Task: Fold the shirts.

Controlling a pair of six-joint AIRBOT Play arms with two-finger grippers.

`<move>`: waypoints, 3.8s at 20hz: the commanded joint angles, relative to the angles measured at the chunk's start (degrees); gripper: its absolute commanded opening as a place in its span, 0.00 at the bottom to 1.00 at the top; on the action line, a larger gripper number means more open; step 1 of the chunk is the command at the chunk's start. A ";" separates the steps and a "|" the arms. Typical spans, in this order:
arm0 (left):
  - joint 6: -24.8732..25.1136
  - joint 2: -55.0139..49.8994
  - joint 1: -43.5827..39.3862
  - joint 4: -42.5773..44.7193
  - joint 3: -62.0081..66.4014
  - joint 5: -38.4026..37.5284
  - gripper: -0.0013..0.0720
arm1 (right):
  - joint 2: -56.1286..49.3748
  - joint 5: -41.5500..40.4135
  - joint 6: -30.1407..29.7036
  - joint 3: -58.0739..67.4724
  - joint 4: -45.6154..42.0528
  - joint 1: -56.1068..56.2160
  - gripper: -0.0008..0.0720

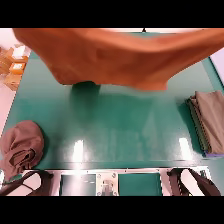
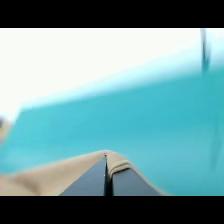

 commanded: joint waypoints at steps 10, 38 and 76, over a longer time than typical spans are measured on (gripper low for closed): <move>-18.53 15.15 0.02 11.61 12.28 2.91 0.05 | 6.25 -2.80 4.87 13.55 -17.42 0.09 0.03; 3.91 -39.95 -13.14 6.82 -14.49 31.61 0.05 | -56.92 -18.47 -3.39 2.99 5.33 14.14 0.03; -19.98 -25.53 -5.03 43.25 -34.40 -10.03 0.69 | -24.76 11.23 5.99 -33.77 -23.85 2.03 0.42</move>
